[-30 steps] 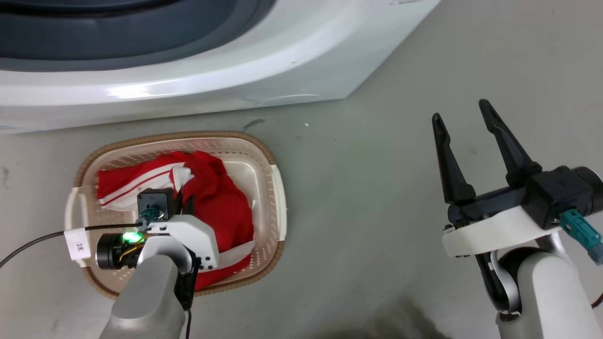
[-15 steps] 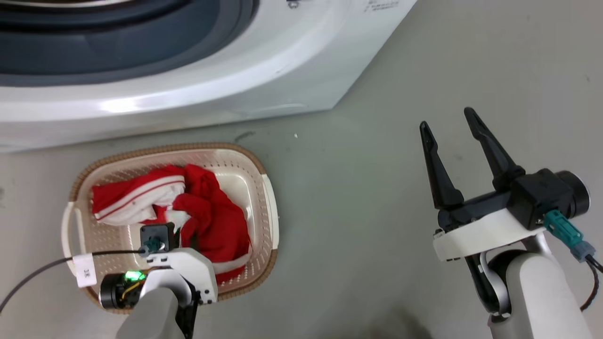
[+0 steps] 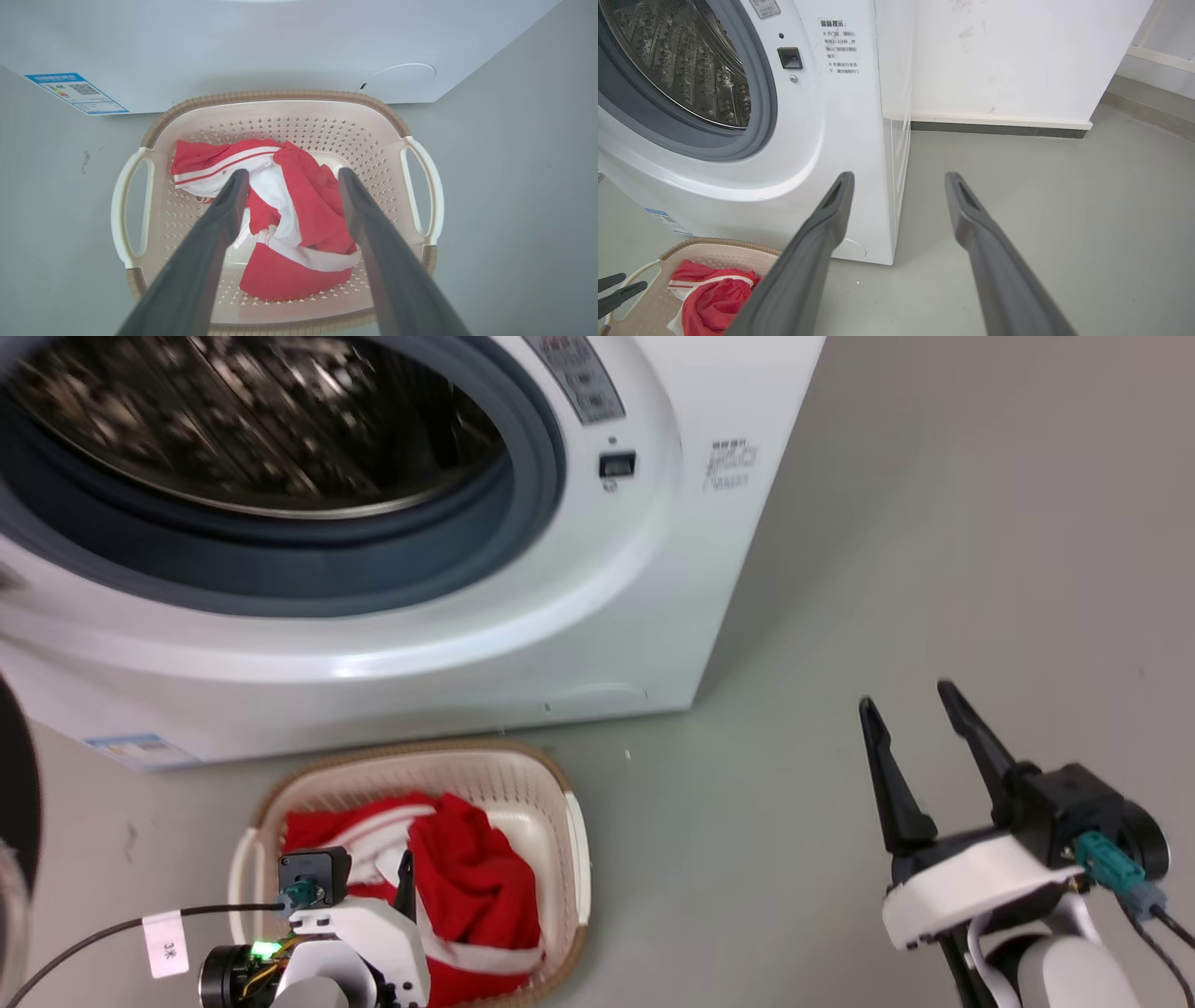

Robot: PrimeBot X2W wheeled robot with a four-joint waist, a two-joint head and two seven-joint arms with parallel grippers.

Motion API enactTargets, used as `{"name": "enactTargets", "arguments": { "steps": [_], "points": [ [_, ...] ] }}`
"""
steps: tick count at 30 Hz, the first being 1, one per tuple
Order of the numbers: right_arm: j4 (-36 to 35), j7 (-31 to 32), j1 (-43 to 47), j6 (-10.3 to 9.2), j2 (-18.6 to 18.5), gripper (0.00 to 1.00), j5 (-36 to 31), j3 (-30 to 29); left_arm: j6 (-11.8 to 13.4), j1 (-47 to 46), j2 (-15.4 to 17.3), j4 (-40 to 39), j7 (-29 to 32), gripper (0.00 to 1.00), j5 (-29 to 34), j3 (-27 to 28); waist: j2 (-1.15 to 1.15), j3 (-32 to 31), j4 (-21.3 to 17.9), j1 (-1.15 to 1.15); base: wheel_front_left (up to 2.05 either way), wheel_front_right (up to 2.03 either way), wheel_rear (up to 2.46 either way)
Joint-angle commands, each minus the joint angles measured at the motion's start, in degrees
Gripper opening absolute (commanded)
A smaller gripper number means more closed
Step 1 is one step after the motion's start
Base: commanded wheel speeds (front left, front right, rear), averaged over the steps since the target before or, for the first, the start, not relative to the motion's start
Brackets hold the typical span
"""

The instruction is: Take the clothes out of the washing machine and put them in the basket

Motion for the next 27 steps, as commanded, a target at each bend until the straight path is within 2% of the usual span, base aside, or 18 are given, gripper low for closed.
{"name": "enactTargets", "arguments": {
  "steps": [1, 10, 21, 27],
  "points": [
    [-0.4, 0.3, 1.54, -0.04, 0.02, 1.0, 0.21, -0.22, 0.32, 1.46, -0.06, -1.44, -0.14, 1.0, 0.61, 0.3, 0.0, -5.33, 1.85, 0.01, 0.0, 0.0, 0.0],
    [-2.09, 2.27, 6.59, -0.04, 0.01, 1.0, -0.55, -0.07, 0.38, 5.09, 0.39, -14.45, -0.14, 1.0, 3.5, 2.0, 0.0, -11.35, 4.11, 0.01, 0.0, 0.0, 0.0],
    [-3.88, 3.34, 9.3, -0.04, 0.01, 1.0, -2.63, -2.74, 2.55, 10.67, -0.12, -35.67, -0.13, 1.0, 7.02, 4.69, 0.0, -16.11, 5.55, 0.01, 0.0, 0.0, 0.0],
    [-4.9, 3.8, 10.72, -0.04, 0.01, 1.0, -3.62, -4.25, 3.52, 14.32, 0.82, -43.54, -0.13, 1.0, 9.4, 4.07, 0.0, -17.75, 6.0, 0.01, 0.0, 0.0, 0.0]
  ]
}}
